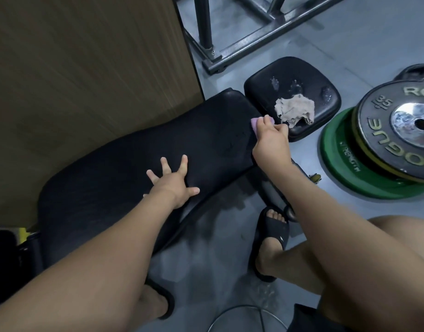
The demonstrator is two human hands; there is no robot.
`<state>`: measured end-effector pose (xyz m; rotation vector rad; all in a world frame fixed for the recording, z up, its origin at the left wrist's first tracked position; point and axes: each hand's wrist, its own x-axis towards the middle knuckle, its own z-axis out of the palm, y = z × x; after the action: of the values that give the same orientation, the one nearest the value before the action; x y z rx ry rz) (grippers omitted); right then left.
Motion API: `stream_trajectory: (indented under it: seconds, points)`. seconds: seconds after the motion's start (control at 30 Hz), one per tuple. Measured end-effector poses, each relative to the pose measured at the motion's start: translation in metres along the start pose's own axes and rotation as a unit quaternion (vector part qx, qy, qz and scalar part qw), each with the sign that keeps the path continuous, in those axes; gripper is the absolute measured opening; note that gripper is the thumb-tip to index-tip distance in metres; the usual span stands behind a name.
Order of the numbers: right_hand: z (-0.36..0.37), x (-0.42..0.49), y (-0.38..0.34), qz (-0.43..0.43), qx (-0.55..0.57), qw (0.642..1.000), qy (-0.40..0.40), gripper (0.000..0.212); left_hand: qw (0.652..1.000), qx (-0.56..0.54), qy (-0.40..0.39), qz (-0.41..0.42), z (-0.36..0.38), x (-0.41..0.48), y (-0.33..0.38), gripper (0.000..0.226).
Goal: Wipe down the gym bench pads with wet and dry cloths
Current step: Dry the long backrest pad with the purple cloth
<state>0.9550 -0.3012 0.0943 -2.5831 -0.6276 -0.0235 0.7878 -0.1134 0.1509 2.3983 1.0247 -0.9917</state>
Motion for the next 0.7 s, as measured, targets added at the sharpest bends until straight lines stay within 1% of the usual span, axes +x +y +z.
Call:
stream_trajectory:
  seconds: [0.07,0.17,0.27,0.33,0.4,0.47,0.53,0.57,0.67,0.7]
  points:
    - [0.001,0.019,-0.002,-0.021,-0.027,0.999,-0.032,0.046,1.000,-0.003,0.000,-0.001,0.001,0.000,0.000,0.098]
    - [0.006,0.049,-0.009,-0.046,-0.041,0.997,-0.048,0.042,1.000,-0.009,-0.001,-0.004,0.000,0.001,0.001,0.099]
    - [0.012,0.073,-0.011,-0.052,-0.082,0.991,-0.091,0.047,1.000,-0.012,-0.004,-0.005,0.000,0.001,0.001,0.100]
    - [0.012,0.073,-0.009,-0.059,-0.093,0.989,-0.103,0.054,1.000,-0.010,-0.004,-0.004,-0.001,0.002,0.000,0.100]
    - [0.008,0.054,-0.005,-0.080,-0.109,0.987,-0.089,0.057,1.000,-0.010,-0.006,-0.004,-0.001,0.002,0.000,0.100]
    - [0.012,0.019,0.003,-0.120,-0.110,0.985,-0.061,0.055,1.000,-0.009,-0.009,-0.007,-0.002,0.002,0.001,0.100]
    - [0.016,-0.012,0.007,-0.132,-0.081,0.986,-0.055,0.048,1.000,-0.008,-0.013,-0.013,-0.003,0.002,0.002,0.101]
    - [0.018,-0.018,0.009,-0.125,-0.078,0.988,-0.051,0.043,1.000,-0.011,-0.015,-0.016,-0.004,0.002,0.003,0.101]
    - [0.019,0.013,0.004,-0.124,-0.105,0.986,-0.023,0.044,1.000,-0.014,-0.011,-0.016,-0.004,0.000,0.003,0.102]
    - [0.017,0.029,-0.002,-0.119,-0.123,0.985,-0.026,0.039,1.000,-0.016,-0.011,-0.016,-0.005,-0.001,0.002,0.102]
